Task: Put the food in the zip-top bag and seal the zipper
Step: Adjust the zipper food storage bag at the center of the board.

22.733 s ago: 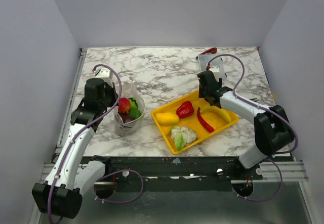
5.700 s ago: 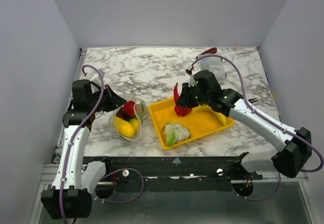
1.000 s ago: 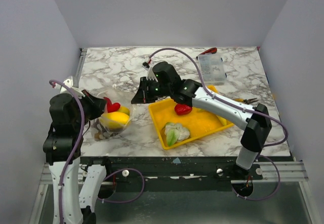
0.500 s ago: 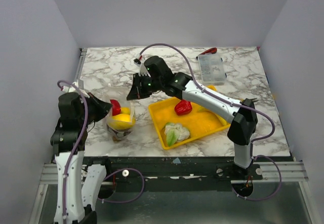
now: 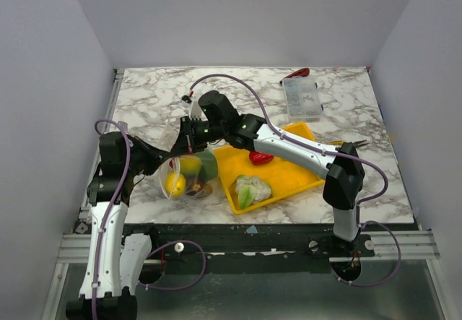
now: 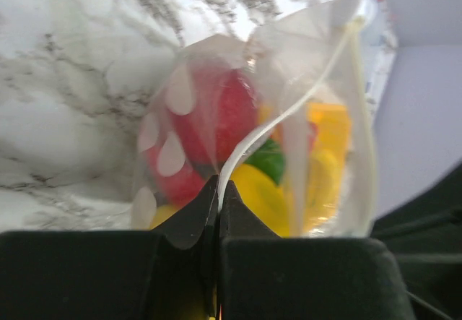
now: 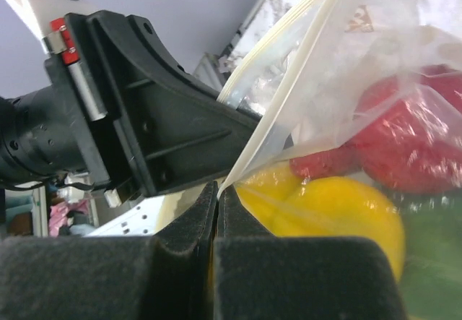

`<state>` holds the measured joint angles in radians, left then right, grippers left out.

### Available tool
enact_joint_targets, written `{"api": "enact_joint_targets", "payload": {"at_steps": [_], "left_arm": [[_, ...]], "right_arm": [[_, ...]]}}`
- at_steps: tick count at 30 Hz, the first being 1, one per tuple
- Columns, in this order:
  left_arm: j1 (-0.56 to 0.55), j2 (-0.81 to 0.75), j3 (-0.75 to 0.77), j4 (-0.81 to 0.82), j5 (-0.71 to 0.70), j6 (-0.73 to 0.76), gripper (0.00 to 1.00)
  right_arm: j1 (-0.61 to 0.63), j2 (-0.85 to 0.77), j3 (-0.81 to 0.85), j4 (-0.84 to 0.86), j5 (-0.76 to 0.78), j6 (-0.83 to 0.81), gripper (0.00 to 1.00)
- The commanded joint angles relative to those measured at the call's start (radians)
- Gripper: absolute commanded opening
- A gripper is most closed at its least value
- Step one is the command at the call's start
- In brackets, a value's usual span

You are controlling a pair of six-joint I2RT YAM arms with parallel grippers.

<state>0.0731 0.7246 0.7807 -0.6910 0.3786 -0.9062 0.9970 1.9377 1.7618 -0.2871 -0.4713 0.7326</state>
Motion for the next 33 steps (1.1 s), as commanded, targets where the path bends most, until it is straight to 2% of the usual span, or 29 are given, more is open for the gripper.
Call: {"api": "enact_joint_targets", "payload": {"at_steps": [1, 4, 8, 14, 19, 23, 27, 29, 31, 33], "left_arm": [[0.004, -0.094, 0.020, 0.104, 0.082, -0.075, 0.00], [0.005, -0.067, 0.006, 0.084, 0.060, -0.017, 0.00], [0.006, 0.021, 0.001, 0.048, 0.117, 0.055, 0.00], [0.005, -0.053, -0.010, 0.094, 0.137, 0.077, 0.00], [0.006, -0.021, -0.026, 0.070, 0.164, 0.117, 0.00], [0.008, -0.011, 0.012, 0.020, 0.143, 0.167, 0.00], [0.005, -0.068, 0.212, -0.147, 0.089, 0.187, 0.00], [0.006, -0.129, 0.281, -0.184, 0.013, 0.190, 0.00], [0.006, -0.136, 0.272, -0.208, -0.050, 0.199, 0.00], [0.008, -0.113, 0.180, -0.186, -0.039, 0.193, 0.00]], "right_arm": [[0.035, -0.034, -0.006, 0.117, -0.036, 0.045, 0.00], [0.027, -0.031, -0.050, 0.113, 0.011, 0.034, 0.00], [0.024, 0.002, -0.060, 0.129, -0.038, 0.073, 0.00], [0.024, -0.044, -0.090, 0.153, 0.004, 0.071, 0.00], [0.024, -0.044, -0.126, 0.169, -0.002, 0.083, 0.00], [0.013, -0.063, -0.133, 0.146, 0.020, 0.070, 0.00], [0.007, -0.105, -0.046, -0.017, 0.018, 0.028, 0.00], [0.008, -0.166, -0.093, 0.001, 0.006, 0.039, 0.00], [0.007, -0.220, -0.174, 0.044, 0.028, 0.056, 0.00], [0.005, -0.232, -0.225, 0.049, 0.053, 0.042, 0.00]]}}
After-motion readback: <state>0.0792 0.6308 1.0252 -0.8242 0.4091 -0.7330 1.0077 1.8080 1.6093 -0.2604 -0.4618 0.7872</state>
